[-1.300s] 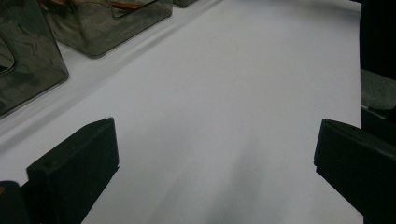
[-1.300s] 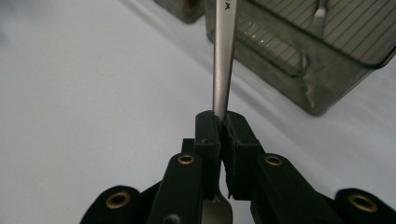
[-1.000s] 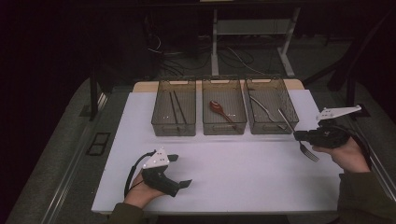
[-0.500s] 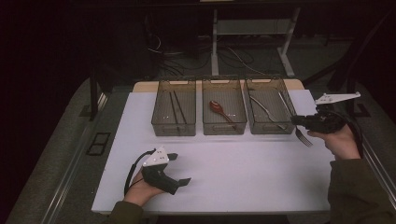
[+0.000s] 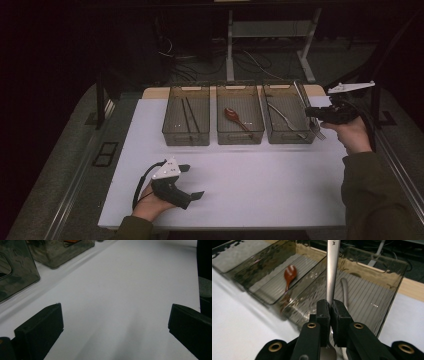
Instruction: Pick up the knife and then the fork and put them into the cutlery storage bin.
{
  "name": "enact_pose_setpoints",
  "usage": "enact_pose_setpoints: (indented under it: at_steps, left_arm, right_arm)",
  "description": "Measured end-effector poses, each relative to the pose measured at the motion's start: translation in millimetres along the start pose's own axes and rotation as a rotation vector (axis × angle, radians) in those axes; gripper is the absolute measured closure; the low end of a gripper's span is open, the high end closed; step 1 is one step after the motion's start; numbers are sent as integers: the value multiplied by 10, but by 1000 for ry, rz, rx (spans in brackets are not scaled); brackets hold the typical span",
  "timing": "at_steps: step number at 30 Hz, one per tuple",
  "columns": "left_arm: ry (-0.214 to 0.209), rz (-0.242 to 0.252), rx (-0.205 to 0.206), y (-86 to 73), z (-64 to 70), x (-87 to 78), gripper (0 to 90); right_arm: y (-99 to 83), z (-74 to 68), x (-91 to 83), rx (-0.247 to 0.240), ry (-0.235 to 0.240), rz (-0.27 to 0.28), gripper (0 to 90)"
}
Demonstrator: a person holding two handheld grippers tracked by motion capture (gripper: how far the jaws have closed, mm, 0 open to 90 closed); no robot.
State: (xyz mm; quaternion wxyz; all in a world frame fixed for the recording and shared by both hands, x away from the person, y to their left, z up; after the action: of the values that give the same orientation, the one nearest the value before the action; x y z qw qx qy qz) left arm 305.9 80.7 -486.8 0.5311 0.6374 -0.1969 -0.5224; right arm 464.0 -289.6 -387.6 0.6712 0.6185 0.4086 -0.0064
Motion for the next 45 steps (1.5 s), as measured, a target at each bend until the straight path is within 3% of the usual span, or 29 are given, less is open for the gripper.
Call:
enact_pose_setpoints:
  at_steps: [14,28,39,45]
  left_arm:
    - [-4,23,-11,30,15,-15,0]
    - [-15,22,-6,34,28,-13,0]
    - [-19,22,-7,35,42,-11,0]
    - [-20,22,-8,35,45,-10,0]
  right_arm:
    - [218,173,366,24,-41,38,847]
    - [109,303,742,44,-72,36,847]
    - [-133,319,920,8,-91,-75,846]
    - [-276,338,954,-6,-99,-167,843]
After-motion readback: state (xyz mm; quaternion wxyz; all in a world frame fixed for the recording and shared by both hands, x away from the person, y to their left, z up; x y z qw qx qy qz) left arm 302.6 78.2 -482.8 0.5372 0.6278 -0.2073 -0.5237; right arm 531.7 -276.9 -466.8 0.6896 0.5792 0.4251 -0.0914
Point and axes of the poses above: each handheld gripper's, and its own axes: x roughly forward along the jaws, y roughly out of its top, z roughly to its right, the point moved 10 cm from there along x, roughly forward along the jaws, and after that the axes turned 4 degrees about z, right-handed, at the moved point
